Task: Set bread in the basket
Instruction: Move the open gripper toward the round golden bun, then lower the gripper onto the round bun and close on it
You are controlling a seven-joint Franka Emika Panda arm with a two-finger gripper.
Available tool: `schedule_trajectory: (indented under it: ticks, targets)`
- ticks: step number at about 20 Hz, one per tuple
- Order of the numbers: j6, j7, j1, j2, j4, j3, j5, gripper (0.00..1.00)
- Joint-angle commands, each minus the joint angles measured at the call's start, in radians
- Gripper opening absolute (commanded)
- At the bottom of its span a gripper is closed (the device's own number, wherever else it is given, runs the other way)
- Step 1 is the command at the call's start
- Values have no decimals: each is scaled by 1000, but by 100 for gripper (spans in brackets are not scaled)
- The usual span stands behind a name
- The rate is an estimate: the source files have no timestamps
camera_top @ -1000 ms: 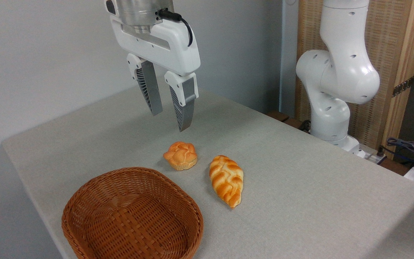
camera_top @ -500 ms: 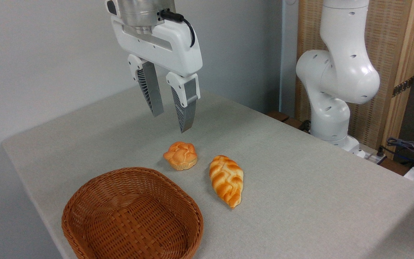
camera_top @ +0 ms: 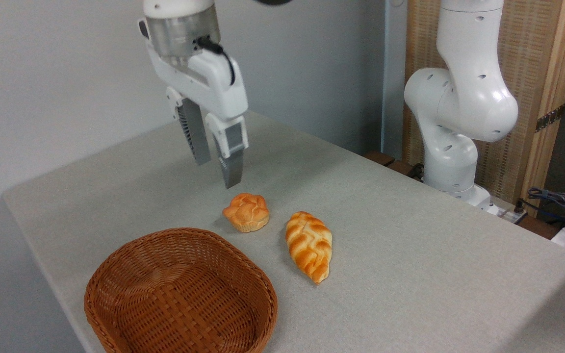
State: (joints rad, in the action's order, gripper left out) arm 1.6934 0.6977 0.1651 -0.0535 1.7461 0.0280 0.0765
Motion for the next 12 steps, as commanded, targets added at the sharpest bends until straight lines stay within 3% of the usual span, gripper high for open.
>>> schedule_trajectory:
  ticks: [1, 4, 7, 9, 12]
  targets:
    - [179, 5, 85, -172, 278, -3, 5, 100]
    - [279, 8, 187, -218, 415, 4, -6, 100]
    - [356, 22, 238, -210, 487, 4, -32, 100]
    - [397, 26, 244, -198, 530, 3, -111, 100]
    - [407, 39, 260, -155, 546, 3, -177, 100]
